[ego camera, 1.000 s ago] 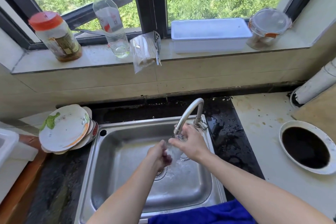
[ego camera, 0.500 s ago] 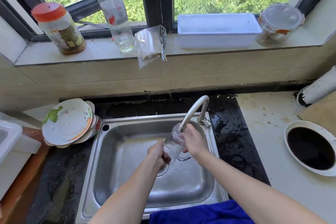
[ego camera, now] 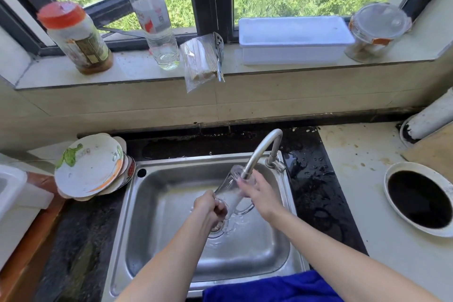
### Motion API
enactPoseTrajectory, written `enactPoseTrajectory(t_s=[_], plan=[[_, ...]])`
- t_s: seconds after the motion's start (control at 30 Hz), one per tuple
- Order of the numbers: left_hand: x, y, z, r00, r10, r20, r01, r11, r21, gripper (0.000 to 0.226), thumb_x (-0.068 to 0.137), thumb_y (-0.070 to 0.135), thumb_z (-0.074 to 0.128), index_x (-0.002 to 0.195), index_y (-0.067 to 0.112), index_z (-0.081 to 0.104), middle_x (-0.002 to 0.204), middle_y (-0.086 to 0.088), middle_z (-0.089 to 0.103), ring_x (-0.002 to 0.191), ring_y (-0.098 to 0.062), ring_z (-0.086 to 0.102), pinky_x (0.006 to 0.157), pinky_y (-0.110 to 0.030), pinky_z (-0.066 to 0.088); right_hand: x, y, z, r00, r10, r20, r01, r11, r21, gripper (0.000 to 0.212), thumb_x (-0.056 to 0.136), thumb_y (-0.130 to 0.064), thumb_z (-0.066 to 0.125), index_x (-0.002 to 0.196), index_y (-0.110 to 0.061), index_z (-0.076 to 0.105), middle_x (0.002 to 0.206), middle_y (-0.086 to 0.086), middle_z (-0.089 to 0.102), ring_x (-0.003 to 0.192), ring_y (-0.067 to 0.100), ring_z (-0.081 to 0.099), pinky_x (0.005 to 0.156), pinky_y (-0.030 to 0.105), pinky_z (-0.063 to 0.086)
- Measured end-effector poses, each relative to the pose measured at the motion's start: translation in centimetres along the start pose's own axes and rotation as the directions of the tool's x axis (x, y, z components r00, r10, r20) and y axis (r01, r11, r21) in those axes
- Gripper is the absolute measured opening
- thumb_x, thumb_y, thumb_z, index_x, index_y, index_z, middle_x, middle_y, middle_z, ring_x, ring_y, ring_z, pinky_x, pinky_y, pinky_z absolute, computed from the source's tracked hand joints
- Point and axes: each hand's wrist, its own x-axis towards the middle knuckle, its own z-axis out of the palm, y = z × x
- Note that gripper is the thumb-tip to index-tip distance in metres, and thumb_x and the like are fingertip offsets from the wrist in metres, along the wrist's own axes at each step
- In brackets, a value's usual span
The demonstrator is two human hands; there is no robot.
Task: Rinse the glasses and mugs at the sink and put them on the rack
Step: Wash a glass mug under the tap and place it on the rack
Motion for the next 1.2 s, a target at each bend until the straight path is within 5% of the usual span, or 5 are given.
enactPoseTrajectory(t_s=[0.3,0.47,0.7,0.93,1.2], plan=[[-3.6,2.8,-0.9,0.908,0.324,0.264,-0.415,0.770,0.484,0.017,0.093,0.017,0.050,0.081,0.007,0.055,0.062,-0.007,0.051,0.049,-0.018,0.049,0.050,-0.024,0.042,1.7,0.9,-3.1,0.888,0.448,0.106,-0.438,0.753,0.492,0.041,0.083,-0.048,0.068,0.116,-0.024,0.061,0.107,0.009,0.063,0.037,0.005,0.046,0.035,0.015,0.030],[-4.3,2.5,1.1,0.812,0.220,0.541,-0.561,0.552,0.617,0.033,0.091,0.010,0.054,0.122,0.022,0.052,0.097,-0.011,0.059,0.070,-0.022,0.061,0.053,-0.026,0.049,1.1,3.5,-3.1,0.780,0.566,0.266,-0.536,0.385,0.752,0.059,0.062,-0.047,0.082,0.105,-0.007,0.074,0.093,0.017,0.074,0.080,0.023,0.068,0.107,0.023,0.041],[-2.3,2.3,3.6,0.889,0.137,0.438,-0.418,0.632,0.653,0.007,0.095,0.001,0.048,0.095,0.002,0.055,0.087,-0.023,0.061,0.041,-0.024,0.063,0.036,-0.022,0.045,0.2,2.4,-3.0,0.825,0.554,0.113,-0.535,0.700,0.474,0.058,0.085,-0.065,0.056,0.114,-0.015,0.065,0.101,0.016,0.067,0.065,0.023,0.064,0.049,0.022,0.047],[-1.6,0.4,2.9,0.897,0.048,0.440,-0.262,0.859,0.440,0.028,0.089,-0.015,0.044,0.113,-0.005,0.056,0.085,-0.019,0.062,0.059,-0.028,0.065,0.047,-0.031,0.057,0.0,0.8,-5.9,0.874,0.480,-0.081,-0.421,0.829,0.369,0.040,0.091,-0.049,0.059,0.118,-0.020,0.055,0.111,0.007,0.057,0.088,0.033,0.070,0.072,0.040,0.060],[0.0,-0.4,1.4,0.914,-0.051,0.402,-0.058,0.965,0.255,0.018,0.100,-0.002,0.034,0.103,0.004,0.050,0.077,-0.019,0.071,0.043,-0.012,0.062,0.038,-0.014,0.045,3.7,1.1,-9.4,0.926,-0.080,-0.369,-0.193,0.739,-0.645,0.041,0.087,-0.039,0.063,0.123,-0.021,0.058,0.120,0.003,0.057,0.098,0.027,0.061,0.076,0.036,0.048]])
